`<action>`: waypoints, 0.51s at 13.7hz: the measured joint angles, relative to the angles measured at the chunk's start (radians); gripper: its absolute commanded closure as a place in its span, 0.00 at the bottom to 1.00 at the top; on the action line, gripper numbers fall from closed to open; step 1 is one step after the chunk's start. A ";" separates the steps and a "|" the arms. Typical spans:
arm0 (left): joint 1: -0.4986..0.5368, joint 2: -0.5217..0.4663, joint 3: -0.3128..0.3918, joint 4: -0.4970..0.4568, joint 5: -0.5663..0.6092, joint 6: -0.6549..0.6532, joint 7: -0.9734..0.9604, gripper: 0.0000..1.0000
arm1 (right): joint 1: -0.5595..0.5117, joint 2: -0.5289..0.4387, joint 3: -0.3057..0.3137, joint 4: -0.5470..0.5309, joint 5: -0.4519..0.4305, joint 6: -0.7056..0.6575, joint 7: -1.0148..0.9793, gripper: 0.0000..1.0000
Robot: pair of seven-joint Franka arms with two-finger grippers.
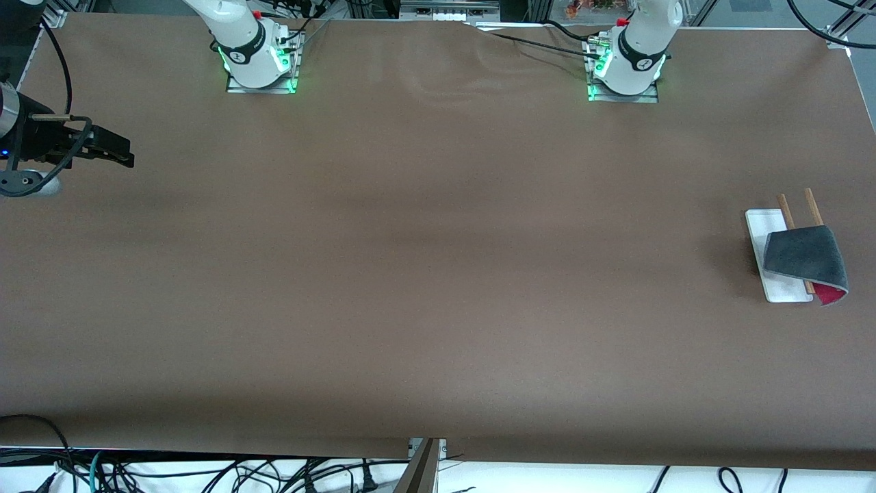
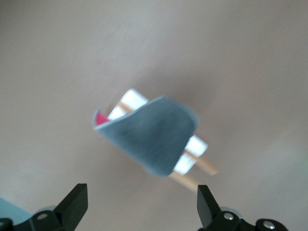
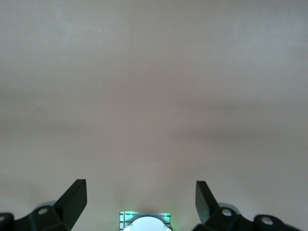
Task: Pass towel and hang on rack
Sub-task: 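Open the left gripper and lift it off the towel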
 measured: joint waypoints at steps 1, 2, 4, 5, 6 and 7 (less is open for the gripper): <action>-0.040 -0.019 -0.002 0.000 0.000 -0.031 -0.074 0.00 | 0.000 0.000 0.000 0.000 0.000 0.000 0.000 0.00; -0.079 -0.035 -0.005 0.000 0.000 -0.056 -0.147 0.00 | 0.000 0.000 0.000 0.000 0.000 0.000 0.000 0.00; -0.153 -0.059 -0.017 -0.001 0.000 -0.106 -0.305 0.00 | 0.000 0.000 0.000 0.000 0.000 0.000 0.000 0.00; -0.182 -0.070 -0.032 -0.001 0.000 -0.129 -0.396 0.00 | 0.000 0.000 -0.001 0.000 0.000 0.000 0.000 0.00; -0.206 -0.081 -0.050 -0.002 0.000 -0.148 -0.492 0.00 | -0.001 0.001 -0.001 0.000 0.000 0.000 0.000 0.00; -0.225 -0.092 -0.068 -0.009 0.000 -0.159 -0.584 0.00 | -0.001 0.001 -0.001 0.000 0.000 0.000 0.000 0.00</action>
